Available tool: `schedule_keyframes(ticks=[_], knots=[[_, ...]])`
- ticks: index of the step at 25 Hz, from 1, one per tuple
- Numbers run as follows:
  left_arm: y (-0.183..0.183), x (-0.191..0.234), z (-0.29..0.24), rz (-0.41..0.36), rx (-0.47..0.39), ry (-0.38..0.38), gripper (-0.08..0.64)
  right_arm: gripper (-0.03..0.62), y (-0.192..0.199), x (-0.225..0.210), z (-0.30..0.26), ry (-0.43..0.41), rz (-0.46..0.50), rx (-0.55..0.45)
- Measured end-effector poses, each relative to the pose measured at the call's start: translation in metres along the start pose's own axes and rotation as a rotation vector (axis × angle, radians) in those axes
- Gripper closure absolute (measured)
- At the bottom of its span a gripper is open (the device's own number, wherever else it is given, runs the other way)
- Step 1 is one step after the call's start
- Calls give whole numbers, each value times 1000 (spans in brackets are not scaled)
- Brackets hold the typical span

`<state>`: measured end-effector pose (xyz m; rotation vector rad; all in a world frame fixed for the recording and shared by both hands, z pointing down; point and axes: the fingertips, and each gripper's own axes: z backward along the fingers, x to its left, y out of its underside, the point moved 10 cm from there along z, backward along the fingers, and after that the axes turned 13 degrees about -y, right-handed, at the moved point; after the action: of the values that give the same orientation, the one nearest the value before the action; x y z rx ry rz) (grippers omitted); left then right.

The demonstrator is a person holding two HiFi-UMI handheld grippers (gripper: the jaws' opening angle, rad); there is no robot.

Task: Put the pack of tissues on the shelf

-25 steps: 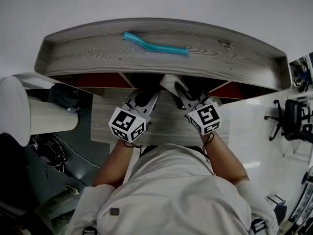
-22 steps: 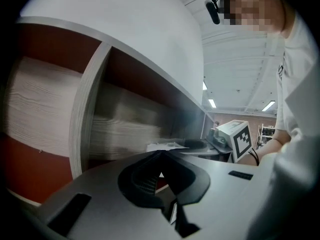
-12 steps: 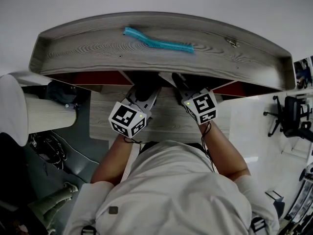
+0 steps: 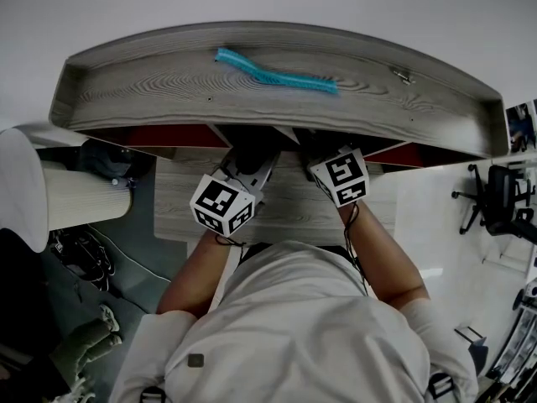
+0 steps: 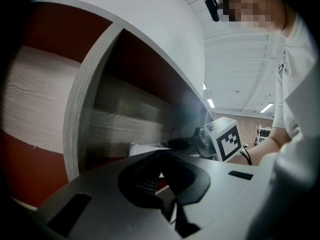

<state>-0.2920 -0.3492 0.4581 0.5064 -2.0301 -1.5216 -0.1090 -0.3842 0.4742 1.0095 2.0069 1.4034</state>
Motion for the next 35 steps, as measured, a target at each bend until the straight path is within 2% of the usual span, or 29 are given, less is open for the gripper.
schedule_keyframes(ticks=[7,16,29,35], knots=[[-2,2,1,4,-3,-3,546,476,-2,1,0,10,4,-11],[-4,-11,7,1,-9,4,546,371,-14,0,13,51,36,-73],[-21,-39,34,-40,-56,-18,546,368,-32,17,52,61,69,-126],[-20,-54,45,-30,-63,-35,546,368,-32,30,69,42,66,-127]])
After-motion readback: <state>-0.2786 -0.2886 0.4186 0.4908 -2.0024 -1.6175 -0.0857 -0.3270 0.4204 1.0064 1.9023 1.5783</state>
